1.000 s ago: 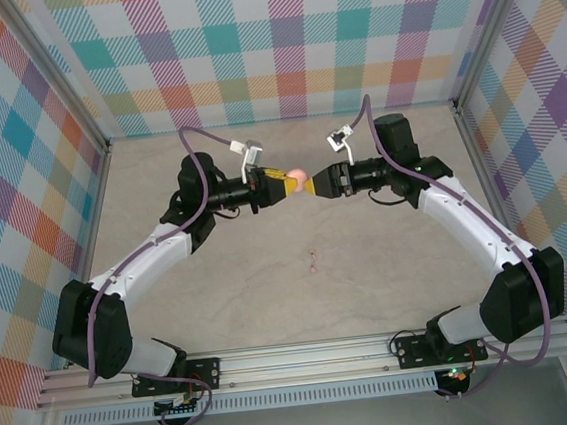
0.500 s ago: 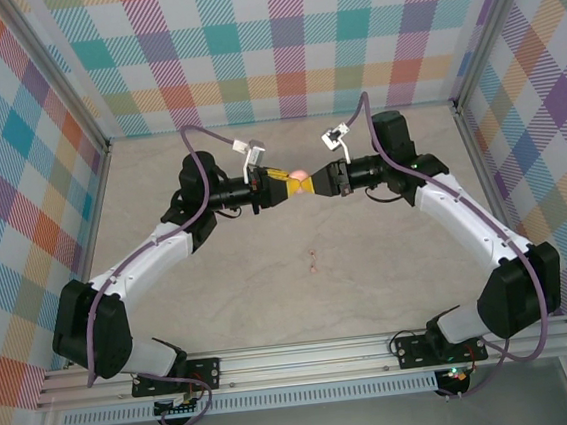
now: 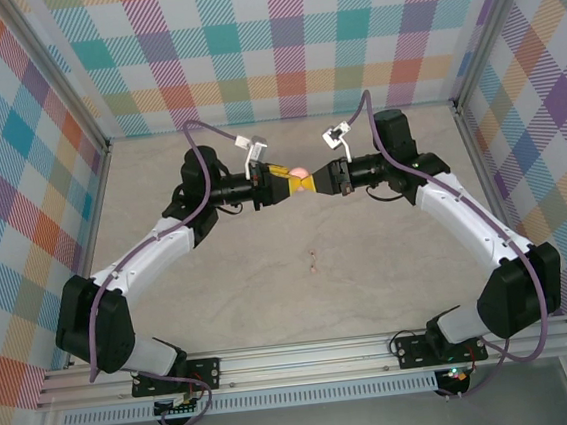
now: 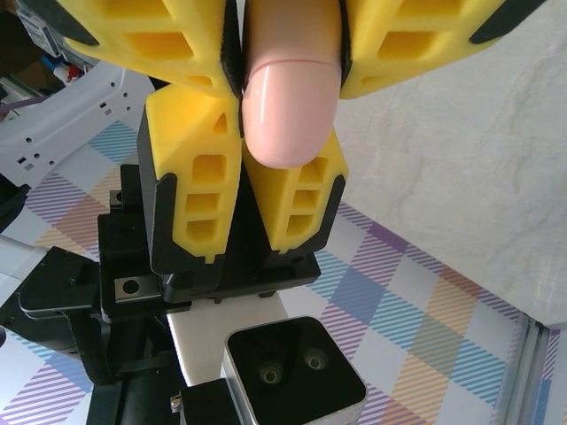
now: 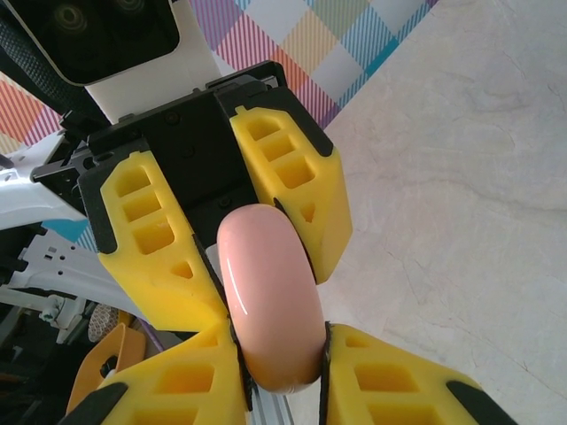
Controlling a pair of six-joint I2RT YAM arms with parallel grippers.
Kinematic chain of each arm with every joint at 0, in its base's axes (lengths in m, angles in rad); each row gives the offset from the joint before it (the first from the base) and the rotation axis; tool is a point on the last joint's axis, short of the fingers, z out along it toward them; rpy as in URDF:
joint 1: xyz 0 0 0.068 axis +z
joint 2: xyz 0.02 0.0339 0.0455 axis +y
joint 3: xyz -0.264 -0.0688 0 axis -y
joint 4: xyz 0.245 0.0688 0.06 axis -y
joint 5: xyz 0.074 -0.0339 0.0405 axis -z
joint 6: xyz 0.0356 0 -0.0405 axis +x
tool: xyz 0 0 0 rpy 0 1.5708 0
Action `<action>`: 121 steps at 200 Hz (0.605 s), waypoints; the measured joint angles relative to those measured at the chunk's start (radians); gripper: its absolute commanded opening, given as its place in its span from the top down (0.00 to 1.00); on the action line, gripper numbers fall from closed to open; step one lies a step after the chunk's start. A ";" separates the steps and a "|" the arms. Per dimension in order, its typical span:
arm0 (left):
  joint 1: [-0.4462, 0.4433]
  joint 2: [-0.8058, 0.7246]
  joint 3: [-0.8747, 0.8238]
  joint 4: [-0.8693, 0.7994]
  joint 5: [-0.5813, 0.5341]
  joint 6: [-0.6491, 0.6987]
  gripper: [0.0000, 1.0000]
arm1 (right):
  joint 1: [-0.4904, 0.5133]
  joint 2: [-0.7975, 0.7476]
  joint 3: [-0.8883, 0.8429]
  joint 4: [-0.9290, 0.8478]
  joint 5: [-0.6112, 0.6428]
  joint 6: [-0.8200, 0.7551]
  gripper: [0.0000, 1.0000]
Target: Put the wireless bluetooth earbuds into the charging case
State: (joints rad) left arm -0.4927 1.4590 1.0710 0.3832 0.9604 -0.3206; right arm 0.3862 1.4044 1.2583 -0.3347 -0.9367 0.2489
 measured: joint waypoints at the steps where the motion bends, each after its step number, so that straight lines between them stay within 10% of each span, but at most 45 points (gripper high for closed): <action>1: 0.000 0.000 0.000 -0.002 0.000 0.000 0.66 | 0.000 0.000 0.000 0.000 0.000 0.000 0.79; 121: -0.002 0.006 0.075 -0.192 0.043 0.143 0.63 | 0.002 0.000 0.043 -0.105 -0.003 -0.037 0.84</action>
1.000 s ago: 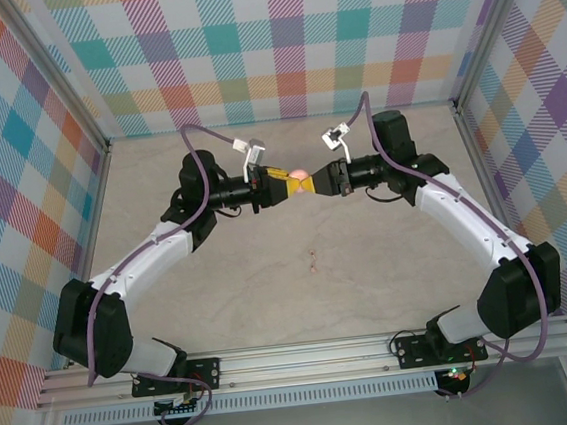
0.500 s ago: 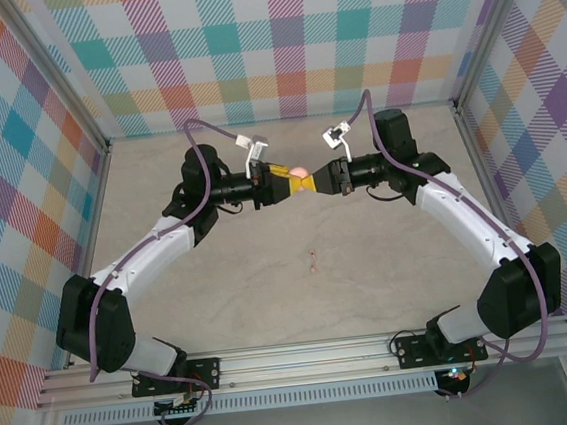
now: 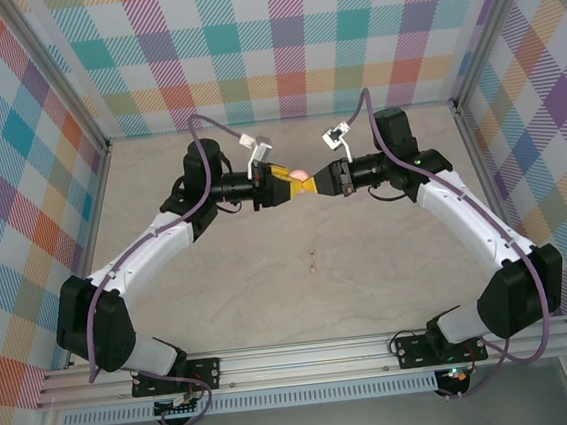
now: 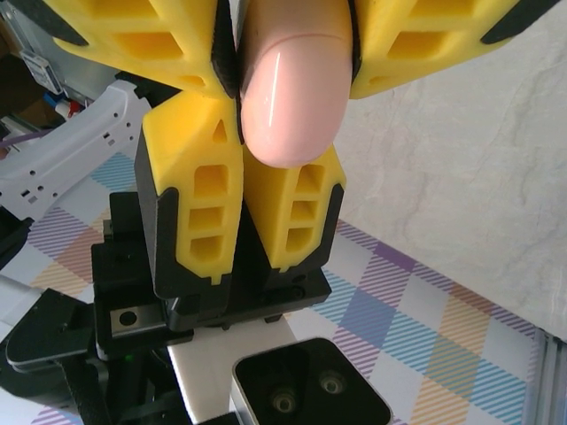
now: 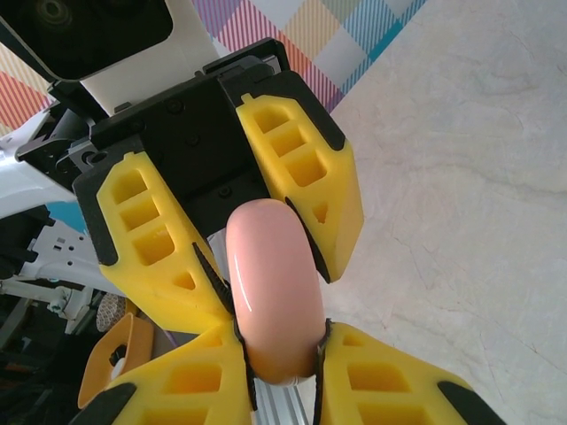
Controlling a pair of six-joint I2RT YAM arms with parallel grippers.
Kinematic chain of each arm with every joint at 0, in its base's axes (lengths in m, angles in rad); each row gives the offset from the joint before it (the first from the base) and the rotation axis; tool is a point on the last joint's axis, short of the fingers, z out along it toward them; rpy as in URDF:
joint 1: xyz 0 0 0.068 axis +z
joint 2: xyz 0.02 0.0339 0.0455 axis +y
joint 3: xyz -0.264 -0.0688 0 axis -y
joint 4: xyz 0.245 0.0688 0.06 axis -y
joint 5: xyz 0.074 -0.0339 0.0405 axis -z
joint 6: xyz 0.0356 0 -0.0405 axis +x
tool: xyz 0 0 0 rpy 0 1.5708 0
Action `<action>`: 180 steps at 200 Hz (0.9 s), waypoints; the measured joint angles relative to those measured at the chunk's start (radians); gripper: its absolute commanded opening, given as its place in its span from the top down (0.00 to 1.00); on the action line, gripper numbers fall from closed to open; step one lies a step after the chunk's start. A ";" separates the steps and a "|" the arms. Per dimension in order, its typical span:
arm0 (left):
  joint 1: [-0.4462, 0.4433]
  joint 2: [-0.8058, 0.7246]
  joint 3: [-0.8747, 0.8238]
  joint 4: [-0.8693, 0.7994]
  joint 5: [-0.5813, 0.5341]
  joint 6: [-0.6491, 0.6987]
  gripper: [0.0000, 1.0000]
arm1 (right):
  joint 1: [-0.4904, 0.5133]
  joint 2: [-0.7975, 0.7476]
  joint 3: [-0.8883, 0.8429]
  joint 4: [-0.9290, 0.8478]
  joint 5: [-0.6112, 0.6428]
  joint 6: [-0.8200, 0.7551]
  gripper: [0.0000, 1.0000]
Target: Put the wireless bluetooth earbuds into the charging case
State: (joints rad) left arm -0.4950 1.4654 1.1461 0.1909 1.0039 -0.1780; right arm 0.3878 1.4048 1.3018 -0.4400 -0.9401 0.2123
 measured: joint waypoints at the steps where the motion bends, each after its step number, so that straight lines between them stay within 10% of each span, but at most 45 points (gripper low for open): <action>1: 0.000 0.000 0.000 -0.001 0.000 0.000 0.63 | 0.000 0.000 0.000 -0.001 0.000 -0.001 0.84; 58: 0.000 0.016 0.039 -0.089 0.033 0.048 0.83 | -0.002 0.002 0.017 -0.051 0.008 -0.040 0.83; 180: -0.008 -0.032 0.021 -0.164 0.006 0.352 0.89 | 0.041 0.008 0.089 -0.184 0.103 -0.087 0.65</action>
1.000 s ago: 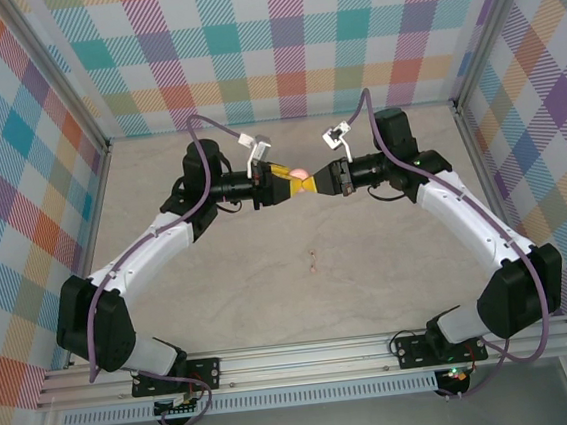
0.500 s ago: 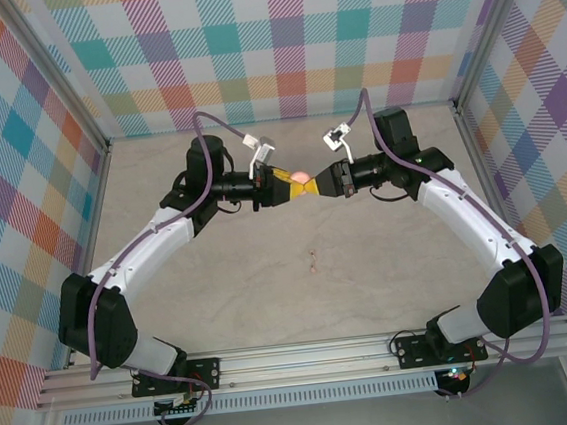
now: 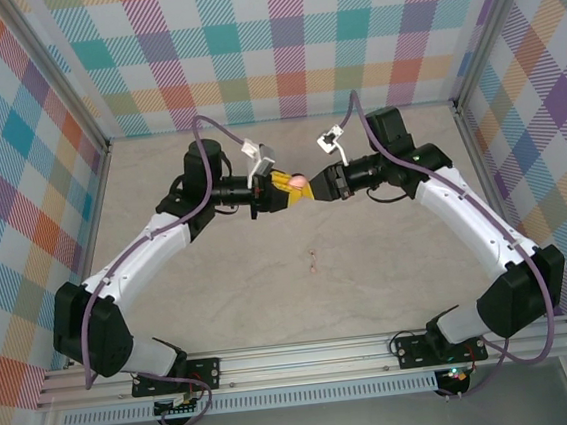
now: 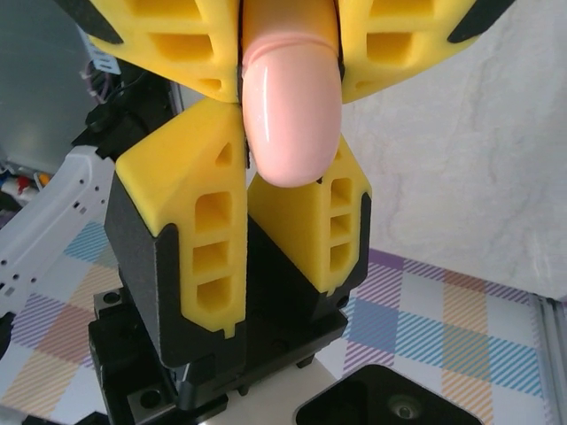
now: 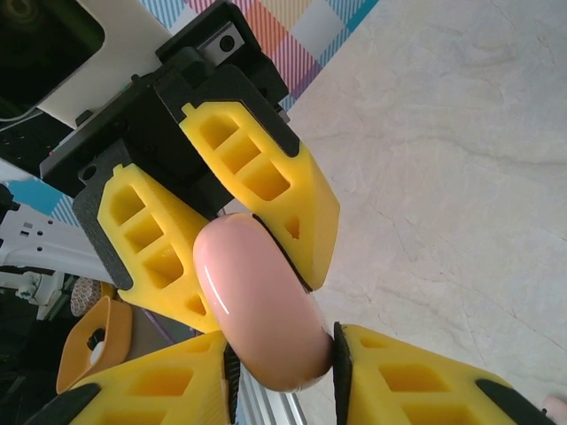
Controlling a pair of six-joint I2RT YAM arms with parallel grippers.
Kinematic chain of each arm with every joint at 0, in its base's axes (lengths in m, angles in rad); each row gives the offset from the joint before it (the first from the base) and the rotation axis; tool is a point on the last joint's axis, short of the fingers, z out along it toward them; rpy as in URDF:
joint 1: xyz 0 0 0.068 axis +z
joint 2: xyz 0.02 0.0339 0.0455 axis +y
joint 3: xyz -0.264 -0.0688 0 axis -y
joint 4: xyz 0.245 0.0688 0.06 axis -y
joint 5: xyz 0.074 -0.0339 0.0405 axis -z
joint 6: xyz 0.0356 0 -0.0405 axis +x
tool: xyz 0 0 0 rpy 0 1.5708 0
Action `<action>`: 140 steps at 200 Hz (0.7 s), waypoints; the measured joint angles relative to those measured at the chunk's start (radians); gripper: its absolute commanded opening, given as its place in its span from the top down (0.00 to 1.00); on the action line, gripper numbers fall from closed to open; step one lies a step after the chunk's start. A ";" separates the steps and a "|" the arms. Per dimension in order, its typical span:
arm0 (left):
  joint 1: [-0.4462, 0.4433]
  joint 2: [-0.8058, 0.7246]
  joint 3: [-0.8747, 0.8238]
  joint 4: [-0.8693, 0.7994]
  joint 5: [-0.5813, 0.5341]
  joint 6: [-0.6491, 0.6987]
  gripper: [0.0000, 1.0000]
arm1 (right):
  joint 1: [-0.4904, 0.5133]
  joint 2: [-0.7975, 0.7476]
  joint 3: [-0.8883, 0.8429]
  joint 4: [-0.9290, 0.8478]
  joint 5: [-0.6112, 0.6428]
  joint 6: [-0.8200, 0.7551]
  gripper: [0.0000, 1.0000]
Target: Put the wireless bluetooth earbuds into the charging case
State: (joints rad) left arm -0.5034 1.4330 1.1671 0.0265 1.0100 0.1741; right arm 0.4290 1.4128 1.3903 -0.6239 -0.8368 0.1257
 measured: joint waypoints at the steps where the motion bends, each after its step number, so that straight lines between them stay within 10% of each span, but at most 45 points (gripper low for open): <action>1: 0.000 0.000 0.000 -0.001 0.000 0.002 0.89 | 0.000 0.000 0.000 0.000 0.000 0.000 0.65; 140: -0.038 -0.004 0.003 -0.157 -0.013 0.198 0.89 | 0.013 -0.007 0.008 -0.011 0.103 0.000 0.61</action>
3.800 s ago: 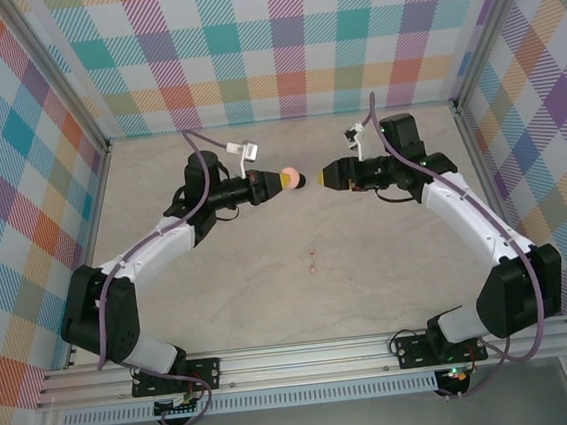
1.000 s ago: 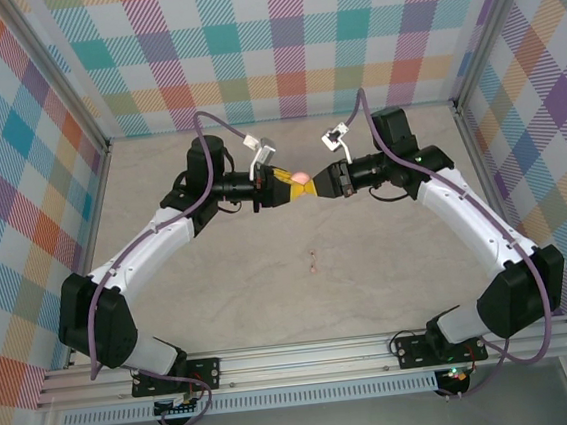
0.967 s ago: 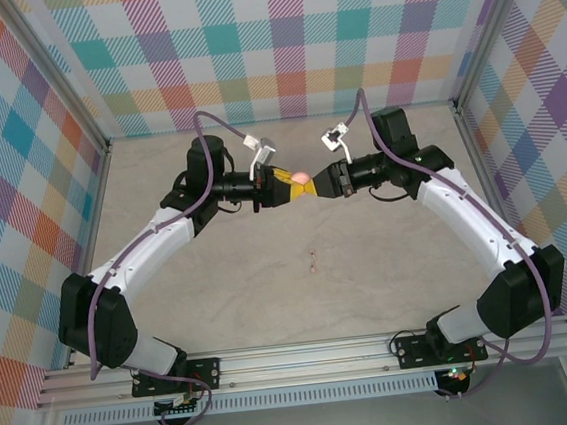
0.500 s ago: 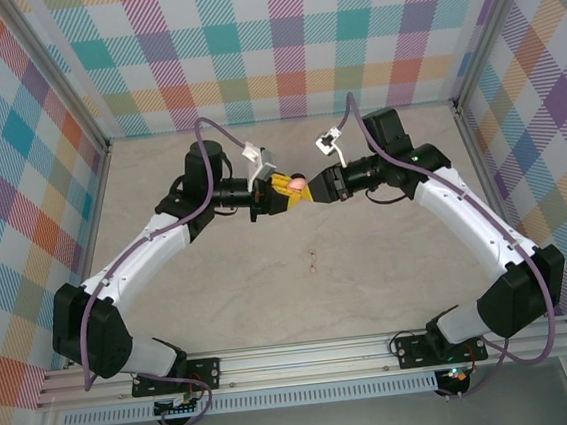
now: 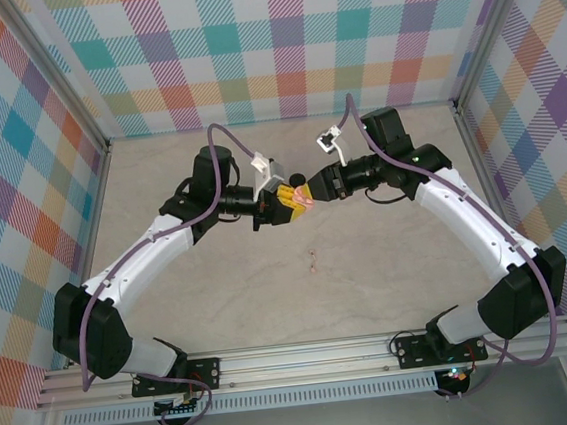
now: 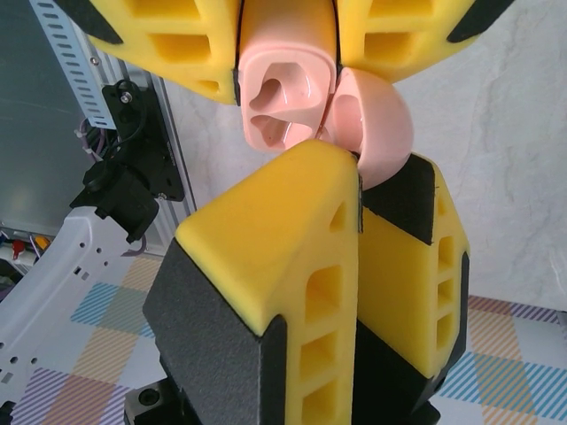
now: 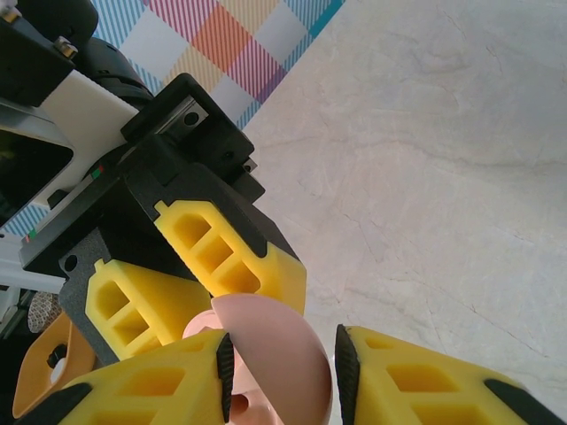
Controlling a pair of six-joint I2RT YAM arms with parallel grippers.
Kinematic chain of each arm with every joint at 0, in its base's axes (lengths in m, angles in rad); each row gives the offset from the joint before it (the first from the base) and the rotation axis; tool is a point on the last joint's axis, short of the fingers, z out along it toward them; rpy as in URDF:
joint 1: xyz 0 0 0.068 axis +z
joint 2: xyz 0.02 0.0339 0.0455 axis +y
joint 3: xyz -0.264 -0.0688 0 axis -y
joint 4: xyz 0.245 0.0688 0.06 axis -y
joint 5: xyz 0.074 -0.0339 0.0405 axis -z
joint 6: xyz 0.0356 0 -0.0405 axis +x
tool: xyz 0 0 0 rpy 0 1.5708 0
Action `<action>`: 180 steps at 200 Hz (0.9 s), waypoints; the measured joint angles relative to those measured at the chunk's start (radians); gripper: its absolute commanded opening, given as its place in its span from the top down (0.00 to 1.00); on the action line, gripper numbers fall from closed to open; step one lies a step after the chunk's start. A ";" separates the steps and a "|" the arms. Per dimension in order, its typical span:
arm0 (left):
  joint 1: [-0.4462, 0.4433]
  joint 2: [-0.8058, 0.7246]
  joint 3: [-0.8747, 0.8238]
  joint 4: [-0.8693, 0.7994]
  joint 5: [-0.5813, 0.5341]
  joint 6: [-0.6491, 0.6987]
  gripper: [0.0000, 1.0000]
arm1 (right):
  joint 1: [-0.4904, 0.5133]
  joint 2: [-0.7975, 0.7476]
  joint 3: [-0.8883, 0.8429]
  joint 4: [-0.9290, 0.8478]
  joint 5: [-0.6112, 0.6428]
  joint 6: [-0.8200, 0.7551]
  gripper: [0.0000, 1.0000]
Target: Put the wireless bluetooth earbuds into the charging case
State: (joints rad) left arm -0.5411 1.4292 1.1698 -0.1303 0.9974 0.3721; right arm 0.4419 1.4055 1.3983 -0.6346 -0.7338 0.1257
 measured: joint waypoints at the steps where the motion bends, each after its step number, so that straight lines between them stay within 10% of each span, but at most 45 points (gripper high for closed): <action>1: 0.000 0.000 0.000 0.000 0.000 0.000 0.89 | 0.000 0.000 0.000 0.000 0.000 0.000 0.61; 180: -0.008 -0.003 -0.036 0.143 -0.068 -0.181 0.89 | 0.000 -0.061 0.017 -0.011 0.107 -0.010 0.36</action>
State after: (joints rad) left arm -0.5495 1.4258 1.1336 0.0128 0.9295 0.1909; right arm 0.4423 1.3445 1.4151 -0.6453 -0.6270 0.1158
